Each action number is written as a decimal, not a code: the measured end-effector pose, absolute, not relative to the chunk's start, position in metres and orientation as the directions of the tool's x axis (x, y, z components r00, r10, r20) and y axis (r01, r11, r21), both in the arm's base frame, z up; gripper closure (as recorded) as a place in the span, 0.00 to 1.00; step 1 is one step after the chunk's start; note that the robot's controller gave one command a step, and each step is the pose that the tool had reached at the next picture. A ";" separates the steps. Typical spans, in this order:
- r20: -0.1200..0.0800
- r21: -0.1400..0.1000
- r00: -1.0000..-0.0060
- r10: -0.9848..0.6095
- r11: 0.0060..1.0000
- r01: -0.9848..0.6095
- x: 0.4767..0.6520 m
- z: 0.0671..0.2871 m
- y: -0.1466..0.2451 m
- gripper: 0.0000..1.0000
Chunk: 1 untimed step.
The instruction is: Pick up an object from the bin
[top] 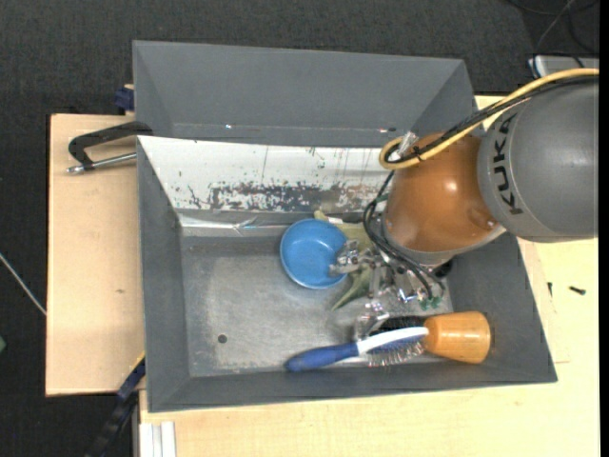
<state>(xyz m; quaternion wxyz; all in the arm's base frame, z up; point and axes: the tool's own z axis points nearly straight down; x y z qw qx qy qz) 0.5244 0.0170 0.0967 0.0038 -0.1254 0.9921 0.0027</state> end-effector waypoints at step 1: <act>-0.008 0.002 -0.989 -0.150 0.989 -0.150 0.563 0.079 0.023 0.00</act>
Offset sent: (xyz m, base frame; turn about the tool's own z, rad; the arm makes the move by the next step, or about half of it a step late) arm 0.0363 0.0048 -0.0182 0.1005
